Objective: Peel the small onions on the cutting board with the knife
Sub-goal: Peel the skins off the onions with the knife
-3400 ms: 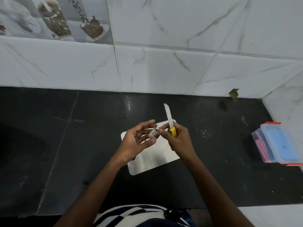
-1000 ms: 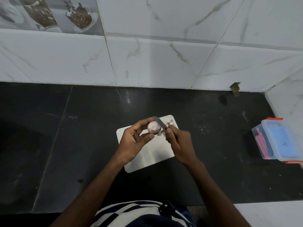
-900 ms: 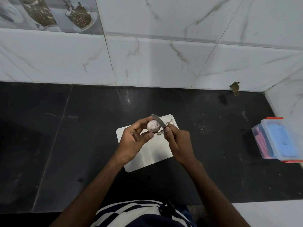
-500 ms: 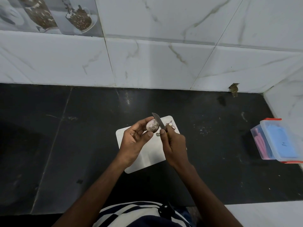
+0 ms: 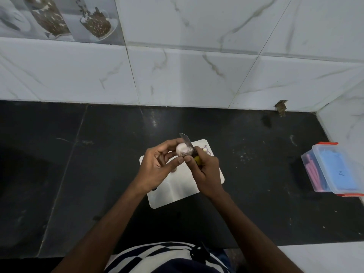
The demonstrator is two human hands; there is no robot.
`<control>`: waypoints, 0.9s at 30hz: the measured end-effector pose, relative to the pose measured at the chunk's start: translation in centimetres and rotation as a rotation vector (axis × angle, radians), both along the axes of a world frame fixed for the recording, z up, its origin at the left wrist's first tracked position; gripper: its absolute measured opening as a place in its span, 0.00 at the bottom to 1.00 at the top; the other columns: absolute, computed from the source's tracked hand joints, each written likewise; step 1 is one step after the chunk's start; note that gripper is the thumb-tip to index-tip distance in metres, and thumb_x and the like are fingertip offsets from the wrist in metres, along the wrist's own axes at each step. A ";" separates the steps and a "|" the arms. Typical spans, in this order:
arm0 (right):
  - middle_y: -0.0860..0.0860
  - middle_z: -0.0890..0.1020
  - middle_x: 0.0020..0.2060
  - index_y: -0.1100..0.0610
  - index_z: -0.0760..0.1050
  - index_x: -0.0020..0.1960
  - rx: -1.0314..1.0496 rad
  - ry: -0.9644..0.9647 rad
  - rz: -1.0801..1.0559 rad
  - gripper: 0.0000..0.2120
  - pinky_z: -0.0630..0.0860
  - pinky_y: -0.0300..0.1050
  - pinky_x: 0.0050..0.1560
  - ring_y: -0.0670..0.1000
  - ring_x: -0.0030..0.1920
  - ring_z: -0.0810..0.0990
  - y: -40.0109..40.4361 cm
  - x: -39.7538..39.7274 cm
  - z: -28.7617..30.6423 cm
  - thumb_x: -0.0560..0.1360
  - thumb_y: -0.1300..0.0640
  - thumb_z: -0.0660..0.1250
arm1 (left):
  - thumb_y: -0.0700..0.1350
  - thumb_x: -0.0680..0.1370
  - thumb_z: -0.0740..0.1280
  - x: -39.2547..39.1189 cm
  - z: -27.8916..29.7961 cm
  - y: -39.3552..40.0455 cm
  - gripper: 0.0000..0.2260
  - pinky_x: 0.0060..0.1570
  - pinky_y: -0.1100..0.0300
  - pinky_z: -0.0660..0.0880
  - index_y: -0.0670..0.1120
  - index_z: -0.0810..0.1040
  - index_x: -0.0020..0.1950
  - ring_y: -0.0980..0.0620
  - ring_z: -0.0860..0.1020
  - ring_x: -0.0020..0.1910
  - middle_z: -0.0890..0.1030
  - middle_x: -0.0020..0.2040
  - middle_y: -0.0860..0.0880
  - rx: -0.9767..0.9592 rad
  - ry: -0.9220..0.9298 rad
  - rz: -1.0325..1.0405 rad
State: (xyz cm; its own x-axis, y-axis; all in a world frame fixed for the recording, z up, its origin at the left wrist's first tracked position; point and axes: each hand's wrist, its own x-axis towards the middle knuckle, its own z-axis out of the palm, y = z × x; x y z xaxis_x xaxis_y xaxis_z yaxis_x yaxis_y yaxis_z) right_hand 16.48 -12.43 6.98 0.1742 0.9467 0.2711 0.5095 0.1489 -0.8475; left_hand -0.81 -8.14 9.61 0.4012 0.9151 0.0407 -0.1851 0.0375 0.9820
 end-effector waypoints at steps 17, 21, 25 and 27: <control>0.51 0.70 0.25 0.60 0.76 0.35 -0.010 -0.006 -0.058 0.27 0.72 0.57 0.32 0.55 0.27 0.70 0.3 0.3 0.3 0.78 0.38 0.73 | 0.39 0.80 0.74 0.7 -1.3 -1.1 0.20 0.60 0.42 0.77 0.62 0.85 0.66 0.44 0.84 0.62 0.87 0.64 0.48 -0.165 -0.082 0.115; 0.48 0.69 0.24 0.58 0.73 0.33 -0.002 -0.070 -0.109 0.29 0.72 0.56 0.30 0.52 0.26 0.68 0.1 0.5 0.4 0.77 0.35 0.73 | 0.38 0.80 0.73 0.7 -1.7 -1.2 0.20 0.60 0.43 0.77 0.53 0.83 0.69 0.45 0.84 0.62 0.87 0.64 0.47 -0.161 -0.082 0.125; 0.45 0.66 0.24 0.58 0.71 0.32 0.049 -0.152 -0.108 0.30 0.70 0.52 0.27 0.49 0.25 0.63 -0.2 0.5 0.9 0.76 0.35 0.73 | 0.36 0.80 0.73 0.9 -2.0 -1.2 0.20 0.61 0.47 0.77 0.46 0.81 0.71 0.46 0.84 0.63 0.87 0.65 0.47 -0.156 -0.069 0.157; 0.47 0.67 0.24 0.59 0.71 0.32 0.038 -0.118 -0.083 0.32 0.70 0.53 0.27 0.52 0.25 0.65 -0.2 0.6 0.9 0.77 0.33 0.72 | 0.35 0.80 0.73 1.0 -2.0 -1.2 0.20 0.61 0.48 0.78 0.46 0.81 0.71 0.46 0.84 0.64 0.87 0.65 0.46 -0.160 -0.065 0.155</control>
State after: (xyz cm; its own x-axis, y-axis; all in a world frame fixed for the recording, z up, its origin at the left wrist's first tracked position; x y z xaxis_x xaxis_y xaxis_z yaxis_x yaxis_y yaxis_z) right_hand 17.11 -12.61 7.91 0.2163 0.9190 0.3297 0.6171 0.1330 -0.7756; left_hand 0.23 -9.36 7.64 0.2562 0.9626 -0.0887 -0.2635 0.1578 0.9517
